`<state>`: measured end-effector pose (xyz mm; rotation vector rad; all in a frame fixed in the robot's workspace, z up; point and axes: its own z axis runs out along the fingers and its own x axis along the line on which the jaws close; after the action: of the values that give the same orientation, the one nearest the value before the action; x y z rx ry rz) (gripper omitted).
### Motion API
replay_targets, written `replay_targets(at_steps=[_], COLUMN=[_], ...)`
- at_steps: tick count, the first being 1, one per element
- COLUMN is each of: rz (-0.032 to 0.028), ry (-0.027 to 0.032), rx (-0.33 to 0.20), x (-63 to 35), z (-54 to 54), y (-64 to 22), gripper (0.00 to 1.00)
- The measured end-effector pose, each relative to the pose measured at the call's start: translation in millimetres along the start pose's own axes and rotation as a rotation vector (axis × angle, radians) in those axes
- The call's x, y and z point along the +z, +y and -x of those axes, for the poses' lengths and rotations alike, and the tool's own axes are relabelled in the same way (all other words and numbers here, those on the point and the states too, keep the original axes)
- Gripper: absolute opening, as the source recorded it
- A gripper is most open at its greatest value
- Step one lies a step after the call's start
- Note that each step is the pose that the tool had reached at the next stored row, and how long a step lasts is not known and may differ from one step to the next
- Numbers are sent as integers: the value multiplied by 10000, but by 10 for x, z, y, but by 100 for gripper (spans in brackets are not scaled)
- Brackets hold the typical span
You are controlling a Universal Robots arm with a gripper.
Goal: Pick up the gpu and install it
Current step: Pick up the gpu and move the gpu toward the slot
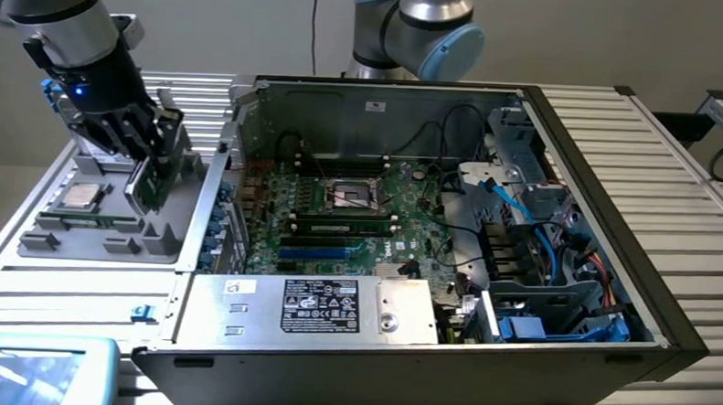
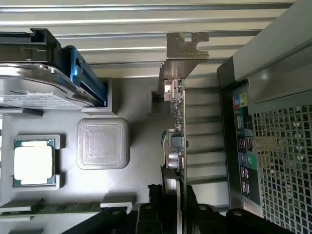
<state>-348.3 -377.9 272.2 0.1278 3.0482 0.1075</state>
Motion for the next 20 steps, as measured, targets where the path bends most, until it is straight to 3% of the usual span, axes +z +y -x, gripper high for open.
replay_targets(at_steps=[12, 15, 20], rz=[-2, -9, -24], ry=[22, 92, 258], rx=[3, 16, 47], x=[-540, -633, -754], z=[47, 55, 65], y=[40, 47, 56], gripper=[29, 29, 29])
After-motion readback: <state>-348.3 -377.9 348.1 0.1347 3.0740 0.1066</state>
